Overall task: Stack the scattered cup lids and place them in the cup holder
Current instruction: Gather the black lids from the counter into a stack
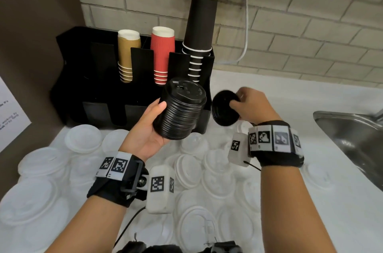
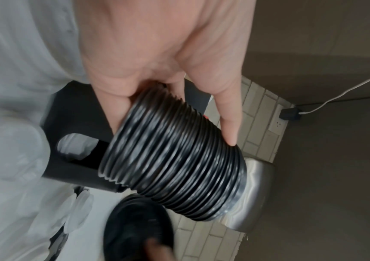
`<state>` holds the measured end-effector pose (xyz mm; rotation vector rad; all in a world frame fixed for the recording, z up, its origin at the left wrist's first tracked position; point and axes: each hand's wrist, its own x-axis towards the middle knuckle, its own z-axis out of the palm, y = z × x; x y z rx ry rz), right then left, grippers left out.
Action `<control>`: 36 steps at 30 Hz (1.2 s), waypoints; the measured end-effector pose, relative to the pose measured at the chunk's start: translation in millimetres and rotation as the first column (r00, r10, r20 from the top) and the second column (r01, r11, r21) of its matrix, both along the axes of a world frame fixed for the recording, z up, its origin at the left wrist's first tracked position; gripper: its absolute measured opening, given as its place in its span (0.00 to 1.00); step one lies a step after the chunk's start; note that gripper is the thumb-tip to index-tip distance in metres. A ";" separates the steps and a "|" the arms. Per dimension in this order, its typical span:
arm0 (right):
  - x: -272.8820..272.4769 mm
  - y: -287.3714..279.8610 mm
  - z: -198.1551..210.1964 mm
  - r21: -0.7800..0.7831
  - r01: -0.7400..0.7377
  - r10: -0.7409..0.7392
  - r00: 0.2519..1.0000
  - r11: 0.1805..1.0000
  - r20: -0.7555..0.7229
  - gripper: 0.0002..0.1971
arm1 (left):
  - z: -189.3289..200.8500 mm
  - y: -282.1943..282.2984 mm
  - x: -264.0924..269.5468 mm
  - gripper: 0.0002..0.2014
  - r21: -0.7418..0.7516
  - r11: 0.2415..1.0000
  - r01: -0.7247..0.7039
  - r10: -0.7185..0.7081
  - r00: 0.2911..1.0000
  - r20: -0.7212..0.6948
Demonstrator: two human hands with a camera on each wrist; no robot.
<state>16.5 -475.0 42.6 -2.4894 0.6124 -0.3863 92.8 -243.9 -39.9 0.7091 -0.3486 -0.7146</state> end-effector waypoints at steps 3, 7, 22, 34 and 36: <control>-14.2 26.8 12.1 0.032 -0.144 0.127 0.943 0.989 0.309 0.06 | -2.3 -6.2 -5.4 0.27 0.029 1.000 0.002 -0.001 1.000 -0.027; -27.3 54.5 12.2 0.232 -0.439 0.338 0.865 0.868 0.370 0.16 | -2.6 -6.6 -11.0 0.24 0.014 0.999 0.036 -0.036 0.999 0.024; -30.3 63.7 2.7 0.119 -0.503 0.395 0.785 0.856 0.476 0.19 | -0.8 -7.7 -22.8 0.33 0.131 0.991 0.010 -0.012 1.000 0.012; -28.9 70.7 -2.6 0.134 -0.536 0.413 0.766 0.833 0.493 0.16 | 5.7 -10.9 -29.6 0.40 0.116 0.993 0.013 -0.004 0.997 -0.073; -28.2 70.8 -4.5 0.123 -0.541 0.417 0.756 0.832 0.503 0.16 | 6.3 -11.2 -30.3 0.39 0.099 0.995 0.015 -0.007 0.996 -0.087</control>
